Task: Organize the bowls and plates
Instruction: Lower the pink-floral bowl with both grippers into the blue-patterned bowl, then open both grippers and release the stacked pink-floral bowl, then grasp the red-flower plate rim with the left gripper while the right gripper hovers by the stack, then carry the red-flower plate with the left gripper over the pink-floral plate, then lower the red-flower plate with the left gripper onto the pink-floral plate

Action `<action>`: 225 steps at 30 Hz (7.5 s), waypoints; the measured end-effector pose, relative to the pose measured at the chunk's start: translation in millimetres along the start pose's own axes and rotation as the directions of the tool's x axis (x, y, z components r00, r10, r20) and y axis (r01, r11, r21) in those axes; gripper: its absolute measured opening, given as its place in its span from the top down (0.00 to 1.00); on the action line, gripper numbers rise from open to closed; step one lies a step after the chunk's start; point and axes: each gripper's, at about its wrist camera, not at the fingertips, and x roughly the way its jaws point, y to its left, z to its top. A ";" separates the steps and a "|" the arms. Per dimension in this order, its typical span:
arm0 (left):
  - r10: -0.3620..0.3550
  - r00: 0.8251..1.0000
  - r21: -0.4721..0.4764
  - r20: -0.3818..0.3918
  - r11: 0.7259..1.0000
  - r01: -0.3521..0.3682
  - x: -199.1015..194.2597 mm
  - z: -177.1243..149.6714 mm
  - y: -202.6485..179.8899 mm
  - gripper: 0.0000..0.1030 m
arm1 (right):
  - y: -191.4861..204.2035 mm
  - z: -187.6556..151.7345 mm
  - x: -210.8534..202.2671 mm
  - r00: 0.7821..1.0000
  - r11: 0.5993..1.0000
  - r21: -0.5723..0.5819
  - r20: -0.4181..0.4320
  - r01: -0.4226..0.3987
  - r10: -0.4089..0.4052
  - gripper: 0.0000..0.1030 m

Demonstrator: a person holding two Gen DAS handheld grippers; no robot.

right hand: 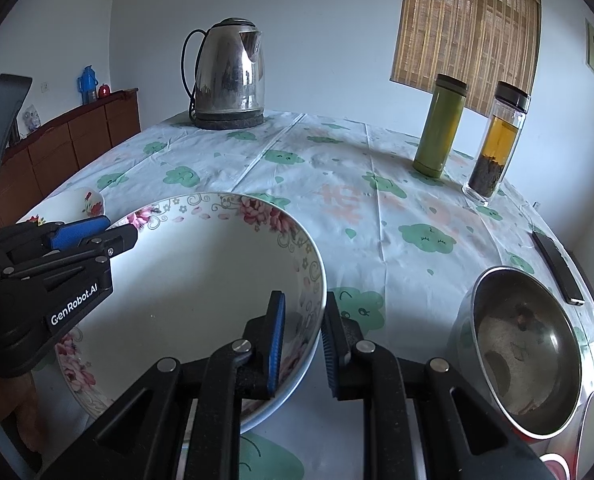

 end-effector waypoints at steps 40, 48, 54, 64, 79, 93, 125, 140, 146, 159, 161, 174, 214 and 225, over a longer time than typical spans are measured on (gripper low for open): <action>-0.021 1.000 -0.030 0.018 0.999 0.022 -6.9 0.8 3.9 0.81 | 1.5 0.5 0.6 1.000 1.000 -0.011 0.006 0.029 -0.029 0.81; -0.031 0.999 -0.035 0.031 0.999 0.032 -9.4 -0.3 4.5 0.81 | 1.5 0.6 -0.2 0.999 0.999 -0.014 0.014 0.031 -0.031 0.81; -0.043 0.998 -0.045 0.041 0.998 0.045 -13.4 -2.8 5.5 0.81 | 2.9 0.6 -2.8 0.999 0.999 -0.018 0.024 0.032 -0.032 0.81; -0.063 0.996 -0.051 0.062 0.996 0.066 -21.7 -8.6 10.8 0.81 | 5.8 -0.5 -14.2 0.997 0.999 -0.027 0.080 0.019 -0.017 0.81; -0.025 0.995 -0.060 0.092 0.998 0.031 -33.2 -17.0 18.2 0.76 | 2.8 -2.2 -29.8 0.986 1.000 -0.009 0.165 -0.018 0.020 0.81; 0.017 0.991 -0.077 0.133 0.997 -0.007 -47.4 -19.1 25.2 0.31 | 6.5 -5.1 -45.1 0.968 0.999 -0.033 0.247 -0.038 0.045 0.39; 0.085 0.989 -0.087 0.123 0.993 -0.074 -63.3 -23.6 48.8 0.12 | 16.6 -8.0 -57.2 0.943 0.995 -0.078 0.322 -0.068 0.090 0.26; 0.208 0.972 -0.091 0.111 0.976 -0.198 -64.6 -13.3 124.1 0.12 | 56.9 9.1 -60.7 0.943 0.976 -0.133 0.265 -0.172 0.202 0.26; 0.197 0.979 -0.175 0.051 0.967 -0.185 -43.6 -23.3 156.3 0.12 | 85.7 24.2 -49.1 0.941 0.960 -0.162 0.215 -0.230 0.261 0.27; 0.130 0.991 -0.249 -0.039 0.959 -0.135 -29.8 -31.2 183.2 0.13 | 146.8 60.2 19.1 0.960 0.943 -0.184 -0.014 -0.278 0.281 0.61; 0.119 0.992 -0.242 -0.049 0.962 -0.128 -28.3 -31.8 181.2 0.14 | 154.3 61.9 25.6 0.961 0.941 -0.197 -0.042 -0.275 0.272 0.61; 0.073 0.988 -0.233 -0.137 0.967 -0.104 -11.5 -39.0 180.2 0.31 | 180.9 61.6 55.0 0.962 0.935 -0.254 -0.180 -0.247 0.205 0.61; 0.063 0.993 -0.335 -0.102 0.938 -0.094 -29.3 -54.1 205.2 0.73 | 176.3 25.1 4.2 0.949 0.923 -0.225 -0.109 -0.313 0.295 0.68; 0.049 0.999 -0.314 -0.016 0.948 -0.052 -43.0 -47.9 196.5 0.73 | 159.6 25.6 -13.4 0.945 0.925 -0.191 -0.068 -0.328 0.321 0.68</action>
